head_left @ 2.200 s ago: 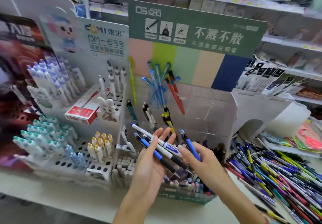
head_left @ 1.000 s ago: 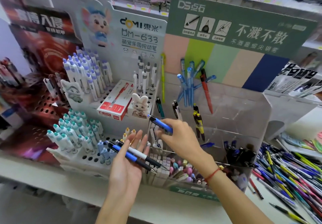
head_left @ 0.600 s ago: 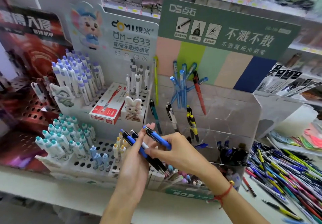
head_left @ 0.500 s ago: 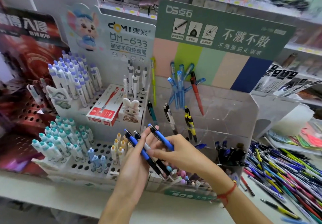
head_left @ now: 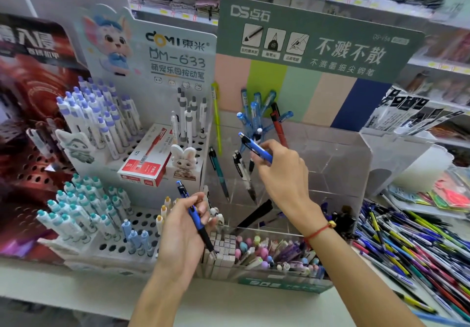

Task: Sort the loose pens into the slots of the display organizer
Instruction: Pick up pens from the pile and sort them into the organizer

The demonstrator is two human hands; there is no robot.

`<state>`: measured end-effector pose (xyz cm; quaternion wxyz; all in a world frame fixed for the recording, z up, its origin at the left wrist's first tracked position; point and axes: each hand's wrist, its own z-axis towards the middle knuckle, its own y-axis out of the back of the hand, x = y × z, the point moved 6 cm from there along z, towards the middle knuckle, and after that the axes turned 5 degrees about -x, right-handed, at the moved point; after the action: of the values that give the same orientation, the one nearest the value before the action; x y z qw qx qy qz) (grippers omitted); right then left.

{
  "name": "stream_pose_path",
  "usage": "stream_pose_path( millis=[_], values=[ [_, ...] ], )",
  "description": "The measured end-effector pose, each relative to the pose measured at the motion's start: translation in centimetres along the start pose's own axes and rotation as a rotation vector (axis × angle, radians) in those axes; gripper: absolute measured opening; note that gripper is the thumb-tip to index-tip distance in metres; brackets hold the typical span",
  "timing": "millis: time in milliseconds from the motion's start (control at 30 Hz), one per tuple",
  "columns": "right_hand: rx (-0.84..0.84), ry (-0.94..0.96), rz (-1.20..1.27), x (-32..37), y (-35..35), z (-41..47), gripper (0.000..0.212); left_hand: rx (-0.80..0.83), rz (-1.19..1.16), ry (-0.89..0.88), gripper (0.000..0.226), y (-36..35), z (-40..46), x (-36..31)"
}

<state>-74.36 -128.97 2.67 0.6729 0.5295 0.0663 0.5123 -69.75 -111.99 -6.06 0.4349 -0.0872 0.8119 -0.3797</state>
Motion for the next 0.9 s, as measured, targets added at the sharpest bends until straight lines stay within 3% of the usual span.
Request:
stream_pose_path(
  millis=[167,333,400,533,667,800,900],
  values=[
    [0.11,-0.048,-0.079,-0.5,-0.6,-0.1,0.034,-0.008,0.035,-0.016,0.017,0.1,0.0,-0.2],
    [0.125,-0.1,0.316,-1.0,0.7,-1.8,0.024,-0.007,0.131,-0.014,0.019,-0.4,0.1,0.3],
    [0.256,-0.146,0.427,-1.5,0.6,-3.3,0.028,0.028,0.318,-0.057,0.026,-1.1,0.1,0.4],
    [0.604,-0.081,0.387,-2.2,0.1,-6.6,0.028,0.224,0.802,-0.158,0.039,-3.5,-0.7,1.2],
    [0.752,0.028,0.457,-1.7,0.7,-8.9,0.024,0.396,0.92,-0.138,0.032,-6.2,-0.9,3.1],
    [0.645,0.009,0.516,-2.5,2.0,-8.8,0.021,0.477,0.911,-0.123,0.03,-7.6,-0.4,4.3],
    [0.327,-0.161,0.565,-5.8,4.5,-6.5,0.016,0.351,1.098,-0.359,0.054,-6.6,0.9,3.1]
  ],
)
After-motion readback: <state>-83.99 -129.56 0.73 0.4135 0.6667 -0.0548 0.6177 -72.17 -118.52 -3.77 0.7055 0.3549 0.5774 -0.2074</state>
